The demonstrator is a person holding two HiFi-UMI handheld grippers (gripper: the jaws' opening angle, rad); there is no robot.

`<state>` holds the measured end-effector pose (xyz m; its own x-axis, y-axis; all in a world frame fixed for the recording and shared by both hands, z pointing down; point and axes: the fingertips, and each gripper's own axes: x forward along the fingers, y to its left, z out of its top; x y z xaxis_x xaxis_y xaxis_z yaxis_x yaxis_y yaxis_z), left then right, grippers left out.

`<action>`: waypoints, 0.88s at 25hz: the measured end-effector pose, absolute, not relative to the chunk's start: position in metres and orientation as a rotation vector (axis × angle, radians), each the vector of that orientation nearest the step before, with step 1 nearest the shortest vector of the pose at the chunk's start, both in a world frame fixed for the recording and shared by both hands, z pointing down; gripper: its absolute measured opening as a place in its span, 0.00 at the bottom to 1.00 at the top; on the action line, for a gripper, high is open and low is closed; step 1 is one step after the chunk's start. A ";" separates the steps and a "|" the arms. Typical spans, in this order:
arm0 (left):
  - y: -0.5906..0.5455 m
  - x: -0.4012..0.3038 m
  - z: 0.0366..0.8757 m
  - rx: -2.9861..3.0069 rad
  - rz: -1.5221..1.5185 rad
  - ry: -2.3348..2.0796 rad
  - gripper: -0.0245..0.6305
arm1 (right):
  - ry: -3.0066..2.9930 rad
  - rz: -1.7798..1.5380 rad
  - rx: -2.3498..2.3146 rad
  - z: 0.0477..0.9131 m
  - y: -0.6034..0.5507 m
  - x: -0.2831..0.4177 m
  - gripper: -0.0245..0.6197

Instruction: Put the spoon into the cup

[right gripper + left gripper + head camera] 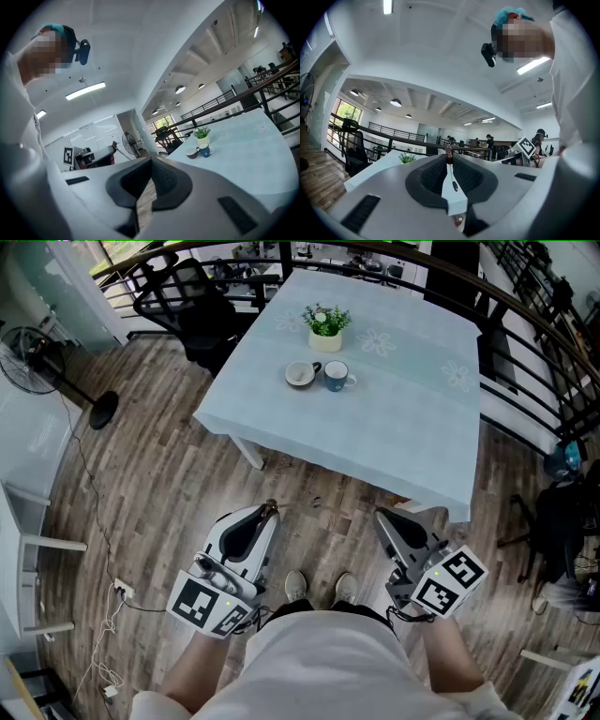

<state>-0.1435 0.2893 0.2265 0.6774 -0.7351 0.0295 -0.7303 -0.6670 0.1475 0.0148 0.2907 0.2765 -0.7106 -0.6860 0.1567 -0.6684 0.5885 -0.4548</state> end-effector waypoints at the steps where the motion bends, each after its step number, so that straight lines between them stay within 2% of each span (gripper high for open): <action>1: 0.288 -0.143 0.227 2.739 -0.051 -1.206 0.12 | 2.770 -0.769 -1.178 0.277 0.290 0.015 0.07; 22: 0.297 -0.102 0.239 2.684 -0.038 -1.310 0.12 | 2.820 -0.811 -1.117 0.290 0.284 0.053 0.07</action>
